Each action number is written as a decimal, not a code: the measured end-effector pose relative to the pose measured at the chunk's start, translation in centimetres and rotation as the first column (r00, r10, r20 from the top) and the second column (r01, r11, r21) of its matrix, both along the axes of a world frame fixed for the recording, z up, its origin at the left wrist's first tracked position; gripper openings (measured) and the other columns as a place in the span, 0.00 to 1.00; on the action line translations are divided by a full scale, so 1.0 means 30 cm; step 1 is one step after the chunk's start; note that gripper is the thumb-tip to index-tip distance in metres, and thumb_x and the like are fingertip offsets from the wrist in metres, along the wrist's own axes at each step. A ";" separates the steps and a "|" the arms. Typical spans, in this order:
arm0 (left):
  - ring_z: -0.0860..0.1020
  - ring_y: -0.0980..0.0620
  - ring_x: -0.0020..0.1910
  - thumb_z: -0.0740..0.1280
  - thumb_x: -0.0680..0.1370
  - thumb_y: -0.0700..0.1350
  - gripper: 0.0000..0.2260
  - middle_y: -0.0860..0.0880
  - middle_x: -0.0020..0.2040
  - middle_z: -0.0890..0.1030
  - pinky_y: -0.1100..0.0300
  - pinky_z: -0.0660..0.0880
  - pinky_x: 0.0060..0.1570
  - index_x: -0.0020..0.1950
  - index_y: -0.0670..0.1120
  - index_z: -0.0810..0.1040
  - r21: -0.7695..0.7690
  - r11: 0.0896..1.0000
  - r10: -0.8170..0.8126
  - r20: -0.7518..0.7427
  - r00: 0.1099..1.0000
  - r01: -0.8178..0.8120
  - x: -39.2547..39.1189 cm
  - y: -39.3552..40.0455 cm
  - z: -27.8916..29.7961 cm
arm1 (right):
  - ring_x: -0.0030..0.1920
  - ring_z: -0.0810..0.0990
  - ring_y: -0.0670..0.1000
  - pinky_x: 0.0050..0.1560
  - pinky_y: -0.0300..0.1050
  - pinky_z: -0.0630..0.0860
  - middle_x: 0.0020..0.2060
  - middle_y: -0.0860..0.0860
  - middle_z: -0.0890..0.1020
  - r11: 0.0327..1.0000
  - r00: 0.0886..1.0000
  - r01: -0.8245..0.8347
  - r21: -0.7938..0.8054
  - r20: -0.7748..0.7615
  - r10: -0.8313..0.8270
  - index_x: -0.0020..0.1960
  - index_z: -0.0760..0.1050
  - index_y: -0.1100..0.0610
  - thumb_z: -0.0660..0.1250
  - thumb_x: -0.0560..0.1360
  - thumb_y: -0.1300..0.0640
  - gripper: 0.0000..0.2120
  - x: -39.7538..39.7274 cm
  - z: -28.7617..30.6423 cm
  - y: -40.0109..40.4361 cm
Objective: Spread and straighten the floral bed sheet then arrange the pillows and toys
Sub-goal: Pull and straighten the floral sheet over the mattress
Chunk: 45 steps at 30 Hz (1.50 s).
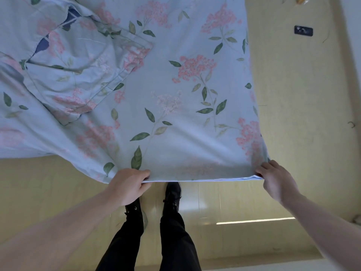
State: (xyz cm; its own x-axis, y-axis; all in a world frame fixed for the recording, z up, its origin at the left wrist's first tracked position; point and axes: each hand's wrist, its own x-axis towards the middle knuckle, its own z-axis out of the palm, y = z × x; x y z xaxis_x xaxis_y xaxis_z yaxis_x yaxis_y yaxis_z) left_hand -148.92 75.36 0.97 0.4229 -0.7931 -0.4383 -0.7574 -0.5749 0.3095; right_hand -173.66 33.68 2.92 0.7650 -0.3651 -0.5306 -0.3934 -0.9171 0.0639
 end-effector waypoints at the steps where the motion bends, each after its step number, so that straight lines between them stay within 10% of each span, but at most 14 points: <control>1: 0.64 0.54 0.22 0.67 0.79 0.50 0.15 0.54 0.24 0.65 0.62 0.53 0.24 0.36 0.50 0.66 0.009 1.000 0.000 -0.006 1.000 0.000 -0.002 -0.009 -0.002 | 0.48 0.79 0.59 0.40 0.49 0.77 0.41 0.51 0.80 0.998 0.996 0.068 -0.016 -0.060 -0.069 0.48 0.81 0.55 0.66 0.65 0.74 0.19 0.023 -0.011 0.008; 10: 0.64 0.55 0.24 0.64 0.81 0.53 0.16 0.53 0.25 0.66 0.61 0.56 0.25 0.36 0.51 0.65 0.047 0.997 0.067 -0.055 0.996 -0.065 0.005 0.000 -0.014 | 0.72 0.66 0.57 0.64 0.55 0.76 0.68 0.53 0.69 0.988 0.815 0.132 -0.083 -0.558 -0.156 0.75 0.62 0.54 0.69 0.74 0.61 0.32 0.211 -0.088 0.190; 15: 0.63 0.53 0.24 0.65 0.80 0.51 0.17 0.52 0.25 0.65 0.60 0.55 0.25 0.34 0.50 0.63 -0.049 0.991 0.123 -0.085 0.989 -0.127 -0.008 -0.011 0.008 | 0.73 0.64 0.55 0.67 0.51 0.70 0.73 0.49 0.64 0.937 0.984 -0.041 0.346 -0.148 0.098 0.77 0.57 0.50 0.75 0.70 0.55 0.41 0.348 -0.099 0.489; 22: 0.62 0.53 0.24 0.62 0.78 0.60 0.18 0.53 0.24 0.60 0.61 0.54 0.26 0.35 0.52 0.62 -0.154 0.971 0.172 -0.084 0.981 -0.183 0.011 0.031 0.038 | 0.49 0.76 0.51 0.47 0.44 0.70 0.46 0.44 0.79 0.860 0.956 -0.124 0.495 0.291 -0.030 0.52 0.75 0.49 0.64 0.78 0.54 0.04 0.532 -0.082 0.783; 25: 0.67 0.54 0.27 0.69 0.76 0.54 0.14 0.54 0.28 0.67 0.60 0.58 0.27 0.37 0.51 0.67 -0.079 0.977 0.191 -0.075 0.979 -0.197 0.041 0.088 0.017 | 0.41 0.74 0.53 0.40 0.45 0.65 0.37 0.46 0.74 0.862 0.945 -0.190 0.470 0.325 0.032 0.41 0.74 0.52 0.62 0.78 0.56 0.07 0.531 -0.077 0.770; 31: 0.81 0.46 0.45 0.69 0.71 0.40 0.14 0.54 0.51 0.79 0.53 0.77 0.39 0.55 0.51 0.79 0.027 0.902 0.430 0.037 0.902 -0.431 0.225 0.255 -0.031 | 0.32 0.69 0.53 0.32 0.49 0.66 0.27 0.49 0.69 0.873 0.978 -0.118 0.474 0.208 0.020 0.33 0.63 0.53 0.56 0.75 0.54 0.12 0.526 -0.037 0.725; 41: 0.74 0.41 0.50 0.67 0.72 0.38 0.08 0.48 0.53 0.71 0.51 0.72 0.37 0.46 0.49 0.82 0.008 0.508 0.803 0.359 0.476 -0.862 0.554 0.779 0.031 | 0.33 0.71 0.52 0.29 0.43 0.61 0.26 0.50 0.71 0.967 0.999 0.005 0.254 -0.050 0.008 0.33 0.65 0.55 0.58 0.77 0.54 0.14 0.538 -0.038 0.669; 45: 0.75 0.42 0.39 0.64 0.76 0.37 0.08 0.50 0.56 0.74 0.54 0.68 0.34 0.45 0.49 0.77 -0.081 0.504 0.851 0.218 0.478 -0.860 0.514 0.830 0.037 | 0.42 0.78 0.52 0.38 0.45 0.69 0.38 0.47 0.79 0.986 0.972 0.016 0.168 -0.234 0.024 0.40 0.71 0.51 0.56 0.78 0.54 0.10 0.563 -0.047 0.715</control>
